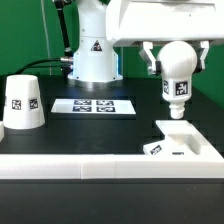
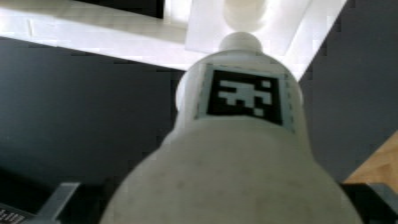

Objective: Assemble lamp

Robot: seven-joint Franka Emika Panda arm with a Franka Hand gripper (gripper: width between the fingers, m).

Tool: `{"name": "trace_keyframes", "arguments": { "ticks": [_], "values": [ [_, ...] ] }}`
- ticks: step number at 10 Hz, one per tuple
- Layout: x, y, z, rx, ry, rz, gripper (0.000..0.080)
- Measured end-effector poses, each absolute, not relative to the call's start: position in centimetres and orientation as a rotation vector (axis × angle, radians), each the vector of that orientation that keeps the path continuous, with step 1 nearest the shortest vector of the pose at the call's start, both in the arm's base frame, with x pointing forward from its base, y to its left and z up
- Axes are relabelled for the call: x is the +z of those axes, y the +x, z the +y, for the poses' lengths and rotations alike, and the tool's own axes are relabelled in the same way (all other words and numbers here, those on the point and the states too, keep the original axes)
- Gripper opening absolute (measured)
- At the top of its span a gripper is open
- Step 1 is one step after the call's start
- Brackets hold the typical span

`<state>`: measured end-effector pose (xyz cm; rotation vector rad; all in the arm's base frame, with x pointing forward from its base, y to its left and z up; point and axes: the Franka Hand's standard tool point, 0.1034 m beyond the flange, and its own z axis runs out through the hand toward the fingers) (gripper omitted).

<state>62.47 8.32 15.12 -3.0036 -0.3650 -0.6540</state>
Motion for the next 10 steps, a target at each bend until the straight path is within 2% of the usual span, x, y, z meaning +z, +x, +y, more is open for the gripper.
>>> {"name": "trace_keyframes", "arguments": {
  "ticks": [3,5,10],
  "values": [
    [14.99,62.45,8.16,-0.655,-3.007,-0.418,0.0576],
    [14.6,62.29,8.17,-0.652,-3.003,-0.652,0.0576],
    [14.43,62.15,8.4,-0.641,-3.003,-0.642,0.0576]
  ]
}}
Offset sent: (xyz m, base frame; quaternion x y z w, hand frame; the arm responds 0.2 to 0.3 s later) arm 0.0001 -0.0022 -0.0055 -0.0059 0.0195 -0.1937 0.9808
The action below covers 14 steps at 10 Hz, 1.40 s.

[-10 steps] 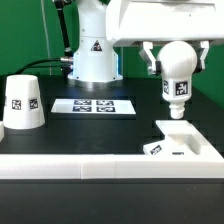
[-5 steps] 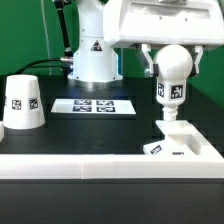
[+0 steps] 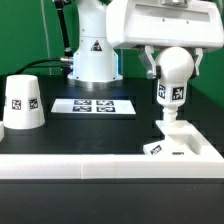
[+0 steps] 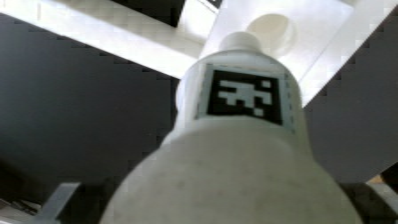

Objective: Assemble lamp

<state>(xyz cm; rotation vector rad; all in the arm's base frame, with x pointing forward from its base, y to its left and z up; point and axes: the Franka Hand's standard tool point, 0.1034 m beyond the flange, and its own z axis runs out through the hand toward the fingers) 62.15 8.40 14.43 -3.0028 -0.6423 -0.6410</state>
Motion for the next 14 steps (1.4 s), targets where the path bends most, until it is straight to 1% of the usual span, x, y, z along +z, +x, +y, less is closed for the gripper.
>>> {"name": "trace_keyframes", "arguments": {
  "ticks": [3,6,14],
  "values": [
    [14.1,61.6,9.7,-0.642,-2.991,-0.677,0.0576],
    [13.4,61.3,9.5,-0.633,-2.994,-0.676,0.0576],
    [13.3,61.8,10.2,-0.715,-2.982,-0.684,0.0576]
  ]
}}
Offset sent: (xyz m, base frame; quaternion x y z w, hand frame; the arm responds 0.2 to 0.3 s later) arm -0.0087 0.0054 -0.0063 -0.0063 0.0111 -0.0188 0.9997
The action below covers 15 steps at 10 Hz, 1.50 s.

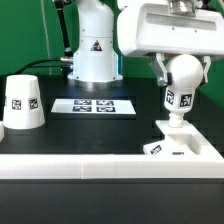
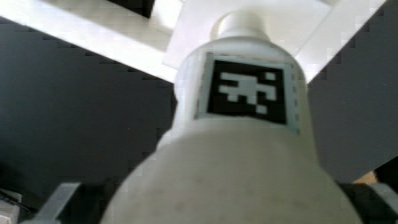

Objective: Assemble lamp

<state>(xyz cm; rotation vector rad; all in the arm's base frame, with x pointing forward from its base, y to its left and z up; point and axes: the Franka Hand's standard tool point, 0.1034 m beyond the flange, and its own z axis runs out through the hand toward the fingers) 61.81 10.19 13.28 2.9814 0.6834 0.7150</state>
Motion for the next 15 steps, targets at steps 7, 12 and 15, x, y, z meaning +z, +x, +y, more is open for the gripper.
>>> {"name": "trace_keyframes", "arguments": {
  "ticks": [7,12,15],
  "values": [
    [13.0,61.5,10.5,0.731,2.975,0.689,0.0576],
    [12.2,61.2,10.4,0.73,2.971,0.693,0.0576],
    [11.7,60.8,9.9,0.75,2.961,0.679,0.0576]
  ]
}}
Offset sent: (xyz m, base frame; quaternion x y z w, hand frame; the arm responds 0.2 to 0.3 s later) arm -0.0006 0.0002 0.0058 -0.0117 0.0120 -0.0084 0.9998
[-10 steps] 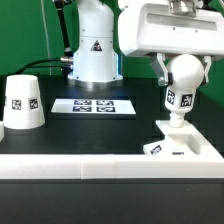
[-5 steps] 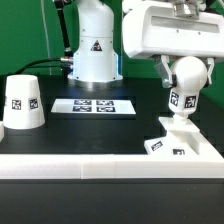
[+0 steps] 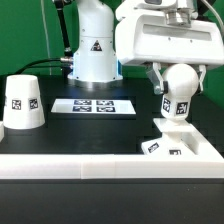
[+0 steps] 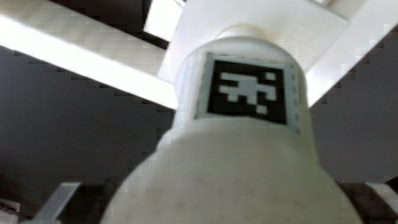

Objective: Assemble lamp

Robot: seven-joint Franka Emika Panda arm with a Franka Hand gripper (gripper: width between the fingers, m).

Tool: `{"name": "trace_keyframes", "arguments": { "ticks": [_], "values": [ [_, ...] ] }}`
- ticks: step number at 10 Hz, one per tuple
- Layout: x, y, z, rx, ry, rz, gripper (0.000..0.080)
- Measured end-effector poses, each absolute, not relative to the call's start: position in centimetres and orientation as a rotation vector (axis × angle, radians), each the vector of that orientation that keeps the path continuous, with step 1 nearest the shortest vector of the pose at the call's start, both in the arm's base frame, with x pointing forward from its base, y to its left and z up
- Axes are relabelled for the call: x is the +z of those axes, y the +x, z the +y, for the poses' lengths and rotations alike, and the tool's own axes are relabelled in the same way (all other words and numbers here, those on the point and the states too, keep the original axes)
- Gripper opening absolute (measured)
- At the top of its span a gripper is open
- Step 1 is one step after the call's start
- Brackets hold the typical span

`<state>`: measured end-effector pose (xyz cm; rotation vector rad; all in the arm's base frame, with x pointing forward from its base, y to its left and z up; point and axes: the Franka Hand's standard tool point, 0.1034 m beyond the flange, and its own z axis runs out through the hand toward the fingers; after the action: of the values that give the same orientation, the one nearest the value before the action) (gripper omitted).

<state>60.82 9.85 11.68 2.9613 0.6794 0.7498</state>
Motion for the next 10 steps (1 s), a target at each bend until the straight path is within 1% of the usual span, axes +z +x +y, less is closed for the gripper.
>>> {"name": "trace_keyframes", "arguments": {
  "ticks": [5,7,8,9,10],
  "values": [
    [11.67,60.77,9.03,0.908,2.888,0.652,0.0576],
    [11.69,60.8,9.07,0.907,2.889,0.652,0.0576],
    [11.67,60.79,9.06,0.906,2.89,0.652,0.065],
    [11.66,60.79,9.06,0.906,2.89,0.652,0.0684],
    [11.65,60.79,9.06,0.906,2.89,0.652,0.0684]
  ]
}}
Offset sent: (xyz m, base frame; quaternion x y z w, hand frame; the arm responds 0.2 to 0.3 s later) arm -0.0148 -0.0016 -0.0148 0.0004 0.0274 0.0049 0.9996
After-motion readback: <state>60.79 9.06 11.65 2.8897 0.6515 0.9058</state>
